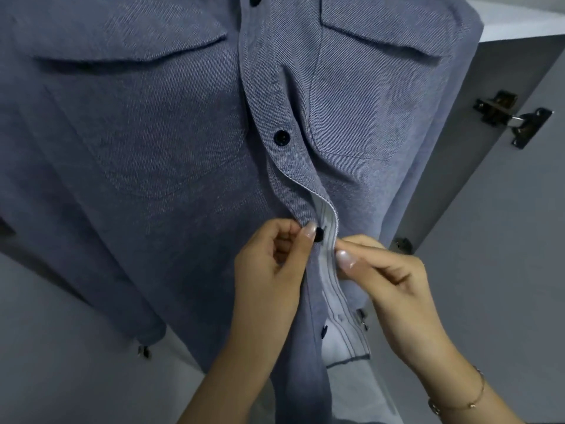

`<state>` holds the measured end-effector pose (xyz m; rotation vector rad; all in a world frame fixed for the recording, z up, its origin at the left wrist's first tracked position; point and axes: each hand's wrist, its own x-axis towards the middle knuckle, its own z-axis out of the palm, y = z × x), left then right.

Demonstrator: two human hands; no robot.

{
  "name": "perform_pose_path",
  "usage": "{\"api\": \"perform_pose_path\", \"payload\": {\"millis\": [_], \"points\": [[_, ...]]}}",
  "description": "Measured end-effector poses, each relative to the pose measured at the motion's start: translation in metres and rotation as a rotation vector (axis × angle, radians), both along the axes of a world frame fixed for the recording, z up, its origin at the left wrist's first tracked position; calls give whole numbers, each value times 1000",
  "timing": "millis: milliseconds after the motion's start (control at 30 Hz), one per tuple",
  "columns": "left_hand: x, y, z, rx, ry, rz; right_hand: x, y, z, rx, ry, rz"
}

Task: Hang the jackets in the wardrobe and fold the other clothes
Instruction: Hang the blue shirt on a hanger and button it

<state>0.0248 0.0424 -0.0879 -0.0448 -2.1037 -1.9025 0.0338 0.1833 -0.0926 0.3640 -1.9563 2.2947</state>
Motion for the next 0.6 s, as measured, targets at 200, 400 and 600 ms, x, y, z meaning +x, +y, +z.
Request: {"api": "perform_pose_path", "payload": {"millis": [200, 400, 600], "points": [[-1, 2, -4, 42, -48, -11, -14, -2, 0, -226, -273, 31], [-3, -1, -5, 92, -110, -36, -21, -6, 4, -183, -294, -5], [-5, -3, 4, 310, -298, -128, -25, -9, 3, 56, -108, -221]]}}
